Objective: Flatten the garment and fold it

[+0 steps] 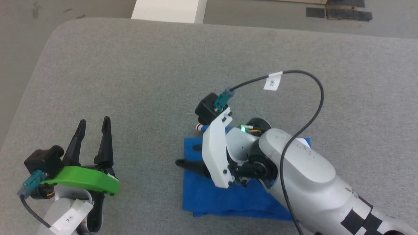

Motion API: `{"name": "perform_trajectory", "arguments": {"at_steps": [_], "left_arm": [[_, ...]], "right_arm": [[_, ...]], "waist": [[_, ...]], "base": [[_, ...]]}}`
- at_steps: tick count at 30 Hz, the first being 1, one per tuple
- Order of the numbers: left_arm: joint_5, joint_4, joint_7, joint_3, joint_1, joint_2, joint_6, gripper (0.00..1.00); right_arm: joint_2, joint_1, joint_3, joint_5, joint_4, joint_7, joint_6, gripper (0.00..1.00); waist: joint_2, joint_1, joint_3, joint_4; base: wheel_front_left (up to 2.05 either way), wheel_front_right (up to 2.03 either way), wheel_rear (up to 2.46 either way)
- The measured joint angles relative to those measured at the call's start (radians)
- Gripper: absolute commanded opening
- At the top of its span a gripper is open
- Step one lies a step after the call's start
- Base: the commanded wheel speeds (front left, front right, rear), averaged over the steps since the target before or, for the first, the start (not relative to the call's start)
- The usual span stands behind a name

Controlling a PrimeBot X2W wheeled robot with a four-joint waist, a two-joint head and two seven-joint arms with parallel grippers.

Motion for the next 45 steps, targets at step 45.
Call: {"name": "perform_trajectory", "arguments": {"at_steps": [45], "left_arm": [[0.077,-0.068,0.009,0.047,0.158,0.013,0.068,1.0]], "right_arm": [[-0.042,0.64,-0.95,-0.575,-0.35,-0.995,0.0,1.0]], "waist": [[0.0,-0.0001,-0.234,-0.145]], "base": [[0.0,0.0,0.0]]}}
